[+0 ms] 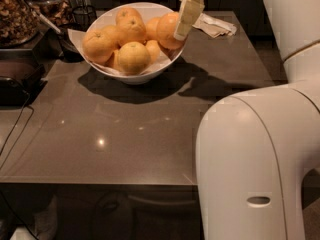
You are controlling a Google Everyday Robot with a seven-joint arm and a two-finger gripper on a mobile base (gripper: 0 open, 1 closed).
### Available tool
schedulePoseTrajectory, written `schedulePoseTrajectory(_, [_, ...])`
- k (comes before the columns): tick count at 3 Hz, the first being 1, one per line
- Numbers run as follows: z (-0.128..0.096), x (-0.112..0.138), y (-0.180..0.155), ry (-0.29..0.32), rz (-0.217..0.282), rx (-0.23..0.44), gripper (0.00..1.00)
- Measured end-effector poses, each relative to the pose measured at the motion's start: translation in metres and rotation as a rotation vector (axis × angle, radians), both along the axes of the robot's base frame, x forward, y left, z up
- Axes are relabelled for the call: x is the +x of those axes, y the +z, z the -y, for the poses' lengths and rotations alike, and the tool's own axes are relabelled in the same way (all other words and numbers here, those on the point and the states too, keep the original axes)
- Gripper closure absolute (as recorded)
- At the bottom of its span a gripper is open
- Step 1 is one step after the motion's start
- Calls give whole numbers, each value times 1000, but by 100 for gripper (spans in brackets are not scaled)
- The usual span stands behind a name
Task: Pick orange from white bowl
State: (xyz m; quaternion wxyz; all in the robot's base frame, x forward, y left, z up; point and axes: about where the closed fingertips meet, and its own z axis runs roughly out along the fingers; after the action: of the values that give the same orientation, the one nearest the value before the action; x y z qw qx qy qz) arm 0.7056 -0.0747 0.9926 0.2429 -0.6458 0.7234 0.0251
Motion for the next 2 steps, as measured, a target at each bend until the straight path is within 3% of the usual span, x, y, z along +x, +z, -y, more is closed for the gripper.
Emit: schedulePoseTrajectory(2, [-3, 4, -13, -11, -31, -5, 27])
